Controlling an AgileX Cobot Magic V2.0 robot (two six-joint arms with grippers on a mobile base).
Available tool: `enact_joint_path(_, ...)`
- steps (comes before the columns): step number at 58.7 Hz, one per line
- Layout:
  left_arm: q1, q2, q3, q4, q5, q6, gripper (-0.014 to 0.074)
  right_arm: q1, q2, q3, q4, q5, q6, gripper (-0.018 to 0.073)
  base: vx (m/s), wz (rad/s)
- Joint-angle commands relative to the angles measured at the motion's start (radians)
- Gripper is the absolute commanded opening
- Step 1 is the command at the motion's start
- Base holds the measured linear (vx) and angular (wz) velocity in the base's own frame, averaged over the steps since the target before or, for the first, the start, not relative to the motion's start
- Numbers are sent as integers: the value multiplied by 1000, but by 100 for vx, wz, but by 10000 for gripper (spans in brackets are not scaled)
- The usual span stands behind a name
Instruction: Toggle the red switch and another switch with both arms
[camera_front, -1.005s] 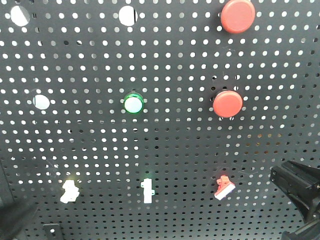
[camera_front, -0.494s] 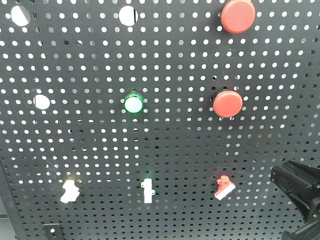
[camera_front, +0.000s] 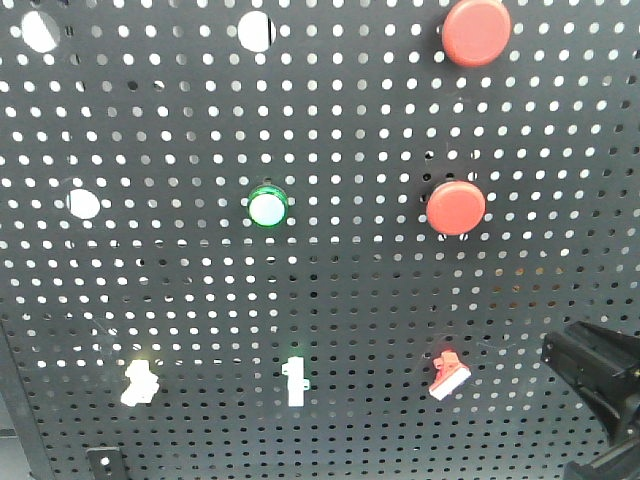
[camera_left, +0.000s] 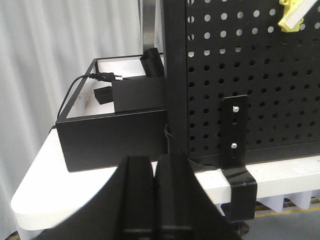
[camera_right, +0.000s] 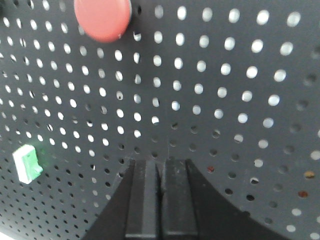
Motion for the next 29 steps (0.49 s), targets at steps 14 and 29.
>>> enact_joint_path(14, 1, -9, 20, 0, -73, -6, 2, -5, -6, -33, 0, -25, -8, -6, 0, 0)
enact_joint_path(29, 1, -9, 20, 0, -73, -6, 2, -5, -15, -33, -25, 12, -14, -6, 0, 0)
